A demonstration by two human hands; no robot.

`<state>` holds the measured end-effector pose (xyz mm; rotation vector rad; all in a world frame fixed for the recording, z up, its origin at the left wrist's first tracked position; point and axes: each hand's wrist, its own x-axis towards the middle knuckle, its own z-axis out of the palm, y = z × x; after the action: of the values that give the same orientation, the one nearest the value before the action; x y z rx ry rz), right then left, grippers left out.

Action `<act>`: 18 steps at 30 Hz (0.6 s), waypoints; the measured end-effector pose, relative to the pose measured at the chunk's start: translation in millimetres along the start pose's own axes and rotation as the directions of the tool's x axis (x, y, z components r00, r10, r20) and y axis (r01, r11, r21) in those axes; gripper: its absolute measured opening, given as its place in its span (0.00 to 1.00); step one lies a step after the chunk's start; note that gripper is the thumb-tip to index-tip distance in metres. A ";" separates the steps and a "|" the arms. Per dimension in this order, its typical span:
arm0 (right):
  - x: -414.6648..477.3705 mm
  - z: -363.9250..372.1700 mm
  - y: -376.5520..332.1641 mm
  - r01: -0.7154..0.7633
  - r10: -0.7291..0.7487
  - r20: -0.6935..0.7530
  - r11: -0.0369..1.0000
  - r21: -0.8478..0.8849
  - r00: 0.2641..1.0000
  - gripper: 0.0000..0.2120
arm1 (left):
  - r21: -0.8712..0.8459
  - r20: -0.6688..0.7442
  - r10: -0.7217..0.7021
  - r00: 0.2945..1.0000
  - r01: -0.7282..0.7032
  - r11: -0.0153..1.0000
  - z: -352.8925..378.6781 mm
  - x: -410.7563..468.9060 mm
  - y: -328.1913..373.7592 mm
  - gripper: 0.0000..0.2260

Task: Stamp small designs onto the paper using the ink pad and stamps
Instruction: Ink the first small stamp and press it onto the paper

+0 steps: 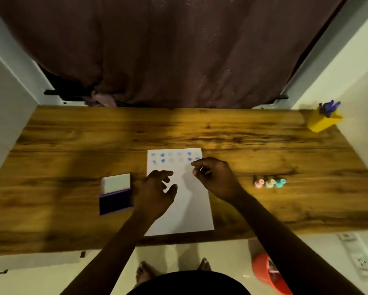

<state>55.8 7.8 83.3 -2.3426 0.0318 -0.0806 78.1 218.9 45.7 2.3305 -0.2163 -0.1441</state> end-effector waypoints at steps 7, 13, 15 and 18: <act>-42.5 -66.0 60.9 -0.089 0.084 -0.043 0.988 -0.127 0.996 0.13 | -0.095 0.142 0.110 0.984 -0.097 0.991 61.5 -4.5 48.3 0.18; -63.0 -105.7 105.9 -0.127 0.145 -0.003 0.855 -0.504 0.989 0.19 | -0.106 0.209 0.142 0.968 -0.122 0.987 98.5 -9.7 79.3 0.17; -65.9 -111.1 118.7 -0.111 0.148 0.006 0.770 -0.629 0.989 0.16 | -0.111 0.215 0.142 0.966 -0.121 0.986 107.5 -12.5 86.3 0.17; -65.2 -115.0 134.2 -0.050 0.119 0.043 0.680 -0.732 0.992 0.11 | -0.111 0.229 0.120 0.966 -0.097 0.989 118.0 -17.0 93.1 0.17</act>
<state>-16.9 -164.9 64.2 -3.1534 0.1563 0.1070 31.1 75.9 31.6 2.1948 -0.4441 -0.3689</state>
